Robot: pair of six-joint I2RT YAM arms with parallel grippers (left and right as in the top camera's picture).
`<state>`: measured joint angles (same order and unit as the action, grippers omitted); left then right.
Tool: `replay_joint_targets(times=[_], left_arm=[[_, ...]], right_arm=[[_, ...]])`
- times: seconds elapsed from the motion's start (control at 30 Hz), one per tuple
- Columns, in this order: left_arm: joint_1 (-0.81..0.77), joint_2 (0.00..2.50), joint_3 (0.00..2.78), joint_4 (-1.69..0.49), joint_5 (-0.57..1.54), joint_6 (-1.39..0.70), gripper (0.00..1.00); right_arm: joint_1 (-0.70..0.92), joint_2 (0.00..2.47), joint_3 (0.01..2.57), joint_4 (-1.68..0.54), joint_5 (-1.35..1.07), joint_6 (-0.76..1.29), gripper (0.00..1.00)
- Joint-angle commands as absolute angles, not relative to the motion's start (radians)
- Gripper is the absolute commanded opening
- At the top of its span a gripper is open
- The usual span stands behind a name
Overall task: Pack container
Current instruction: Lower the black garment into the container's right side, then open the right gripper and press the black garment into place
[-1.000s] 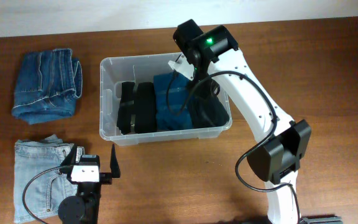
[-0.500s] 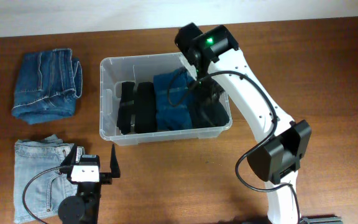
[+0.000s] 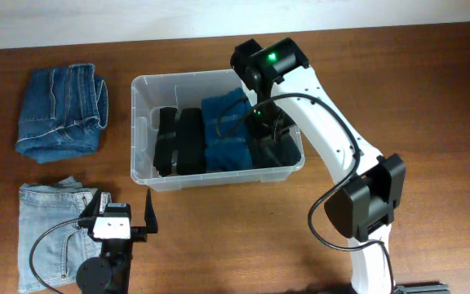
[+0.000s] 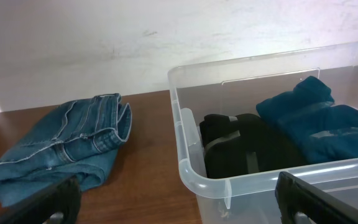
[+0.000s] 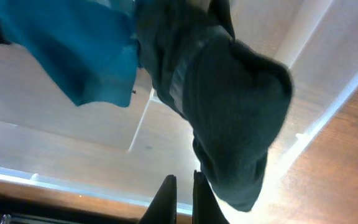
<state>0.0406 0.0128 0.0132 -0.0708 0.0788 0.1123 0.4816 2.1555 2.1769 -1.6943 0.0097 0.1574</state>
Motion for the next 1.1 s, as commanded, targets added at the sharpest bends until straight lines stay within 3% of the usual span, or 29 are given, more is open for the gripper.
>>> replay_joint_targets(times=[0.0, 0.33, 1.07], left_arm=[[0.042, 0.007, 0.009, -0.073, 0.090, 0.122, 0.99], [0.042, 0.007, 0.009, -0.073, 0.090, 0.122, 0.99], [0.042, 0.007, 0.009, -0.073, 0.090, 0.122, 0.99]], right_arm=[[0.453, 2.147, 2.099, -1.699, 0.036, 0.179, 0.04], [0.380, 2.147, 2.012, -1.575, 0.083, 0.181, 0.04], [0.381, 2.150, 2.012, -1.245, -0.016, 0.166, 0.05]])
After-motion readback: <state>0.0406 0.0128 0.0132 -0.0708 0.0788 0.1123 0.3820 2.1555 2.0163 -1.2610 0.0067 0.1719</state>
